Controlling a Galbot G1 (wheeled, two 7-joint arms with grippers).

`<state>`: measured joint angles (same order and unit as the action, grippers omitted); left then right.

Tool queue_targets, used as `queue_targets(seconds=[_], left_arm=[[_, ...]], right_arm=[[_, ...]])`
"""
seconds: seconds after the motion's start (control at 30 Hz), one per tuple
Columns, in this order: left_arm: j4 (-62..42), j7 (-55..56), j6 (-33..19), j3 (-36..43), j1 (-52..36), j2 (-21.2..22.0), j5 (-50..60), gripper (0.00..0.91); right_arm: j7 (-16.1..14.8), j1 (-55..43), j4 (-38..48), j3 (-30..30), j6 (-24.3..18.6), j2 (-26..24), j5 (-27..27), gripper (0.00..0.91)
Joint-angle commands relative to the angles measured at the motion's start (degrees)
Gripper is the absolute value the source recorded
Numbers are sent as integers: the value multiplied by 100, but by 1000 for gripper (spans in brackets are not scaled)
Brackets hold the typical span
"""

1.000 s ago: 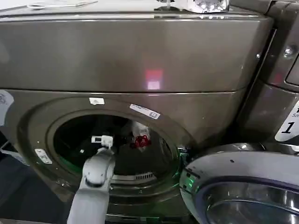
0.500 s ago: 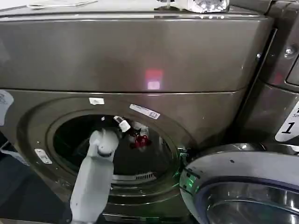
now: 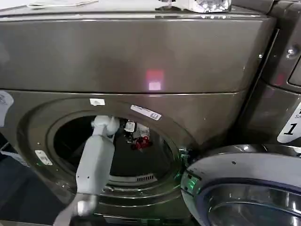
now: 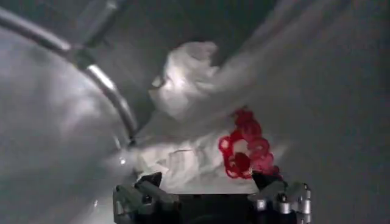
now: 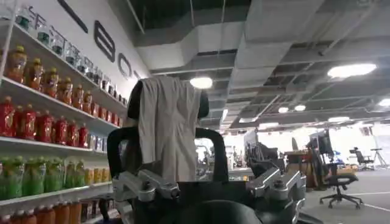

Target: Grasp the clothes from the dryer.

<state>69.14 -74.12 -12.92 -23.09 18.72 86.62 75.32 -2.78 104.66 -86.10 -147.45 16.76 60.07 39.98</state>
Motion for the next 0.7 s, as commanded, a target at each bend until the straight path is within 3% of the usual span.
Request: queue_targets(seconds=[0.03, 0.7], left_arm=[[-529, -304, -382, 249, -168, -30, -192, 907], [-1551, -300, -79, 529, -235, -97, -521, 907]], right_arm=[[-4, -6, 4, 8, -17, 10, -4, 907], [-10, -31, -8, 73, -42, 5, -22, 907]])
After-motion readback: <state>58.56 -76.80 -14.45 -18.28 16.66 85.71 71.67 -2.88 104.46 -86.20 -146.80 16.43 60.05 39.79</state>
